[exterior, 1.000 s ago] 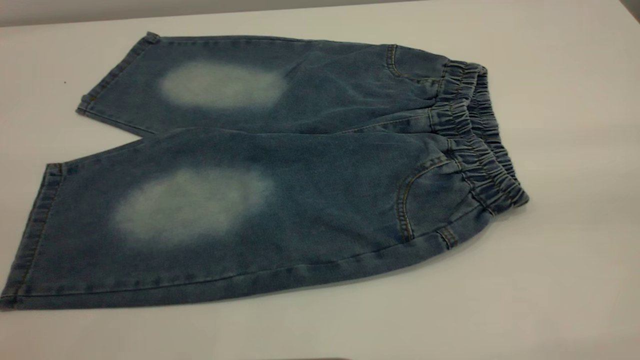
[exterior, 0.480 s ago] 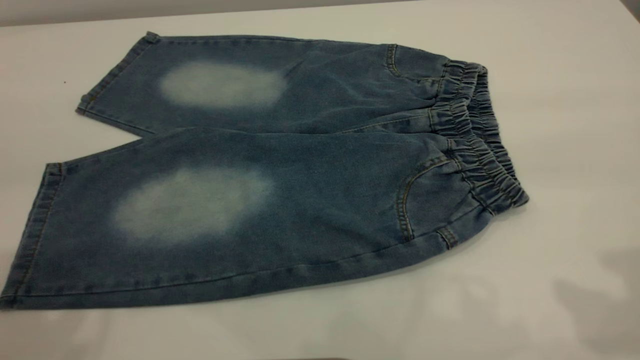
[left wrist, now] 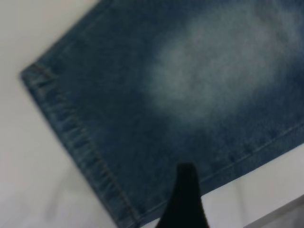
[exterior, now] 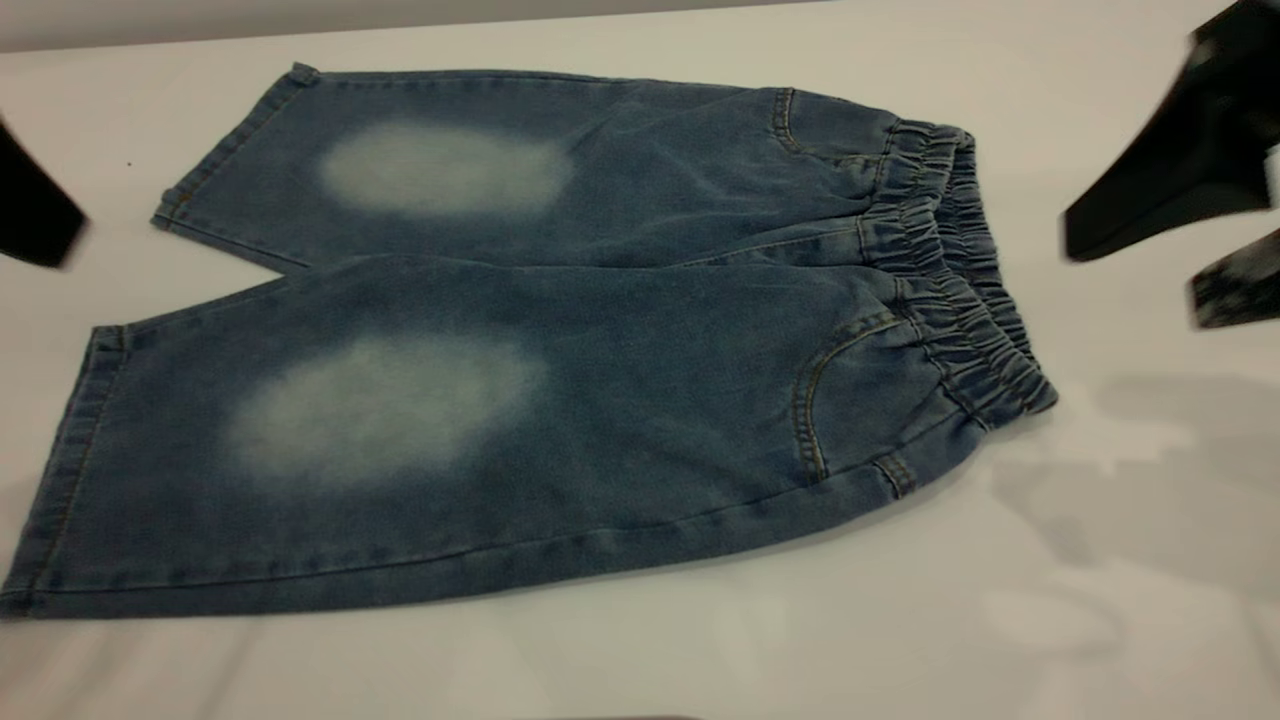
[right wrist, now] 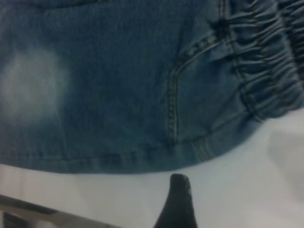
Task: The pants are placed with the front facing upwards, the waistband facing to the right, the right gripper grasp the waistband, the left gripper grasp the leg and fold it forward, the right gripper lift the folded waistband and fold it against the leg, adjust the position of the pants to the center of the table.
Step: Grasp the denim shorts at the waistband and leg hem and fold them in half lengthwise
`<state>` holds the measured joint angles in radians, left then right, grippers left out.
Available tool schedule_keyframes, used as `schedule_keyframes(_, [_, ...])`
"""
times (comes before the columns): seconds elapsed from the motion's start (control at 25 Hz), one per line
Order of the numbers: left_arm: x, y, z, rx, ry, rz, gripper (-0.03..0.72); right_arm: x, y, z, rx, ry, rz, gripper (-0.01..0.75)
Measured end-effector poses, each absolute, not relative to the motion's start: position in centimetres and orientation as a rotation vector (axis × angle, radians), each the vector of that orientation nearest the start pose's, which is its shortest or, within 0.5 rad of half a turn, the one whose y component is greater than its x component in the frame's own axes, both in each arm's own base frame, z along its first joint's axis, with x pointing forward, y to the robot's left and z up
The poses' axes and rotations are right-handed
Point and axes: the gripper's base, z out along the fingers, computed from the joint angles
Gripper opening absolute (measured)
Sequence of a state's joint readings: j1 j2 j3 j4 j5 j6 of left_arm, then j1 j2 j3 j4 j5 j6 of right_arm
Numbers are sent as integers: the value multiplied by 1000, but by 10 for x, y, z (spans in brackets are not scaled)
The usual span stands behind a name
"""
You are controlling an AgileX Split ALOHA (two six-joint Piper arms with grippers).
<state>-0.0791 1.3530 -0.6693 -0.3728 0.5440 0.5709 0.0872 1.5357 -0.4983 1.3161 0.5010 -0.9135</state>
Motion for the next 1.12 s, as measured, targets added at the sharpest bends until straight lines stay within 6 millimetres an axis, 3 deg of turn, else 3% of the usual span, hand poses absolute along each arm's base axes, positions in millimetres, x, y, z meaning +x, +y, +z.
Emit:
schedule_keyframes(0.32, [244, -70, 166, 686, 2672, -222, 556, 242, 68, 93, 296, 2681, 893, 537])
schedule_keyframes(0.56, [247, -76, 154, 713, 2695, -222, 556, 249, 68, 58, 323, 2762, 868, 537])
schedule_keyframes(0.84, [248, -76, 155, 714, 2685, -218, 556, 272, 70, 38, 299, 2769, 867, 537])
schedule_keyframes(1.12, [248, -76, 155, 713, 2685, -219, 556, 276, 72, 36, 256, 2755, 898, 535])
